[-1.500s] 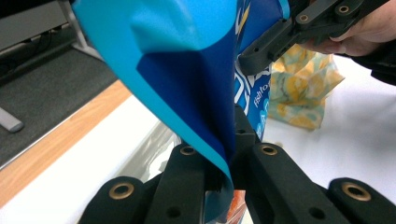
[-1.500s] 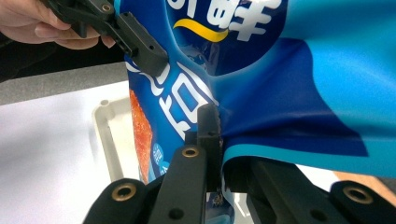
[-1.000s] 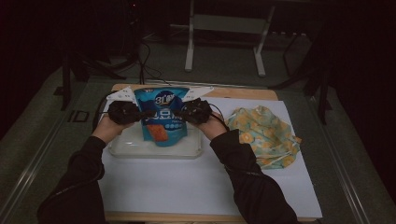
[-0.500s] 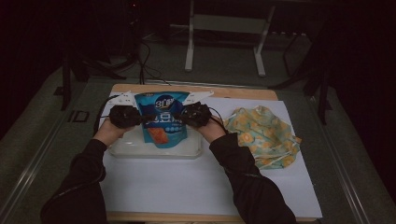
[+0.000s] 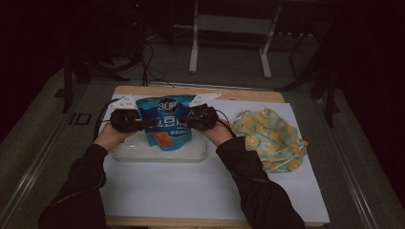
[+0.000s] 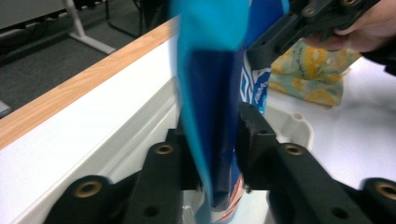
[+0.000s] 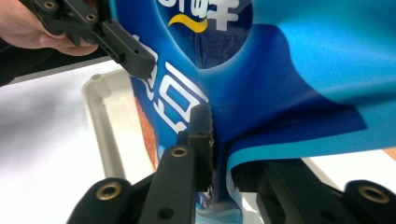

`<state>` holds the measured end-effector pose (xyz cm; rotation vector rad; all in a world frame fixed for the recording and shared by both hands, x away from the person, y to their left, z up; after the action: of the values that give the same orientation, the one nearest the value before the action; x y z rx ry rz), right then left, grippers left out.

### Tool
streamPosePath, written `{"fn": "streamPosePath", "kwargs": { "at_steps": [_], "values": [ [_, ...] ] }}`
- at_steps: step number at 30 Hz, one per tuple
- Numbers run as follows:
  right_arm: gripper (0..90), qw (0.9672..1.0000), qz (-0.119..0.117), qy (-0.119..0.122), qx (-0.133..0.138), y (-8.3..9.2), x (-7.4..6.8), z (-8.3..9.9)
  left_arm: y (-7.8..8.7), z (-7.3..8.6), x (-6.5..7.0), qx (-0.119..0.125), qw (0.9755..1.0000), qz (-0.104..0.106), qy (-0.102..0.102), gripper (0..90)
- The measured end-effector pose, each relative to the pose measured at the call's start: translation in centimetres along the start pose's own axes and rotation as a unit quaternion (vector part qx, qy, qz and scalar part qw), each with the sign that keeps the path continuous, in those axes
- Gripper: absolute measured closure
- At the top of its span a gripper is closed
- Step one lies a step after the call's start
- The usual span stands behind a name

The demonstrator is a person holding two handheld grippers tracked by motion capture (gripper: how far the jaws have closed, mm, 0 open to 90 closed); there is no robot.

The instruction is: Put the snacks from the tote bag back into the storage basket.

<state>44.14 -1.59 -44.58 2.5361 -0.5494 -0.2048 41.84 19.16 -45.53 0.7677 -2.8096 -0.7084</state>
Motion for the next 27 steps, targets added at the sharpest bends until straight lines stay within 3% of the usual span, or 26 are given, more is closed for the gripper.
{"fn": "streamPosePath", "kwargs": {
  "at_steps": [4,8,12,14,17,18,19,22,27],
  "values": [
    [68.2,1.0000,0.003,0.003,0.002,0.6,0.1,-0.3,0.1,-0.2,0.0,0.000,0.9999,-0.001,0.013,53.6],
    [59.2,1.0000,-0.003,0.004,0.005,1.2,0.3,-0.4,0.3,-0.5,0.2,0.006,0.9999,0.003,0.015,48.3],
    [49.9,0.9998,-0.015,-0.001,0.011,1.7,0.3,-0.4,0.7,-0.7,0.5,0.009,0.9998,-0.012,0.016,40.8],
    [43.4,0.9998,-0.013,-0.004,0.013,2.0,0.4,-0.4,1.0,-0.7,0.6,0.010,0.9997,-0.009,0.022,36.2],
    [34.4,0.9999,-0.004,-0.003,0.015,2.5,0.6,-0.3,1.4,-0.6,0.7,0.008,0.9996,-0.009,0.027,25.6],
    [30.6,0.9999,-0.003,-0.001,0.015,2.7,0.6,-0.2,1.6,-0.6,0.7,0.009,0.9994,0.000,0.033,20.6],
    [29.5,0.9999,0.001,0.000,0.014,2.8,0.6,-0.1,1.8,-0.5,0.8,0.010,0.9993,0.006,0.035,17.4],
    [22.3,0.9999,-0.001,0.000,0.015,3.4,0.7,0.2,2.1,0.0,0.9,0.002,0.9994,-0.004,0.035,13.0],
    [20.0,0.9996,0.003,-0.014,0.026,4.6,1.2,0.6,2.6,0.6,1.4,0.007,0.9994,-0.007,0.033,3.6]
  ]
}}
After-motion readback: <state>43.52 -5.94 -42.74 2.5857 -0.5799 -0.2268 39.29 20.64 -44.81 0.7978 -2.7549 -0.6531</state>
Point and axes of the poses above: each handheld gripper's, and its own axes: y roughly backward along the jaws, z roughly out of its underside, x roughly to its right, the point moved 5 cm from there along -y, roughly forward along the jaws, and after that the axes turned 2 degrees about -y, right-handed, at the moved point
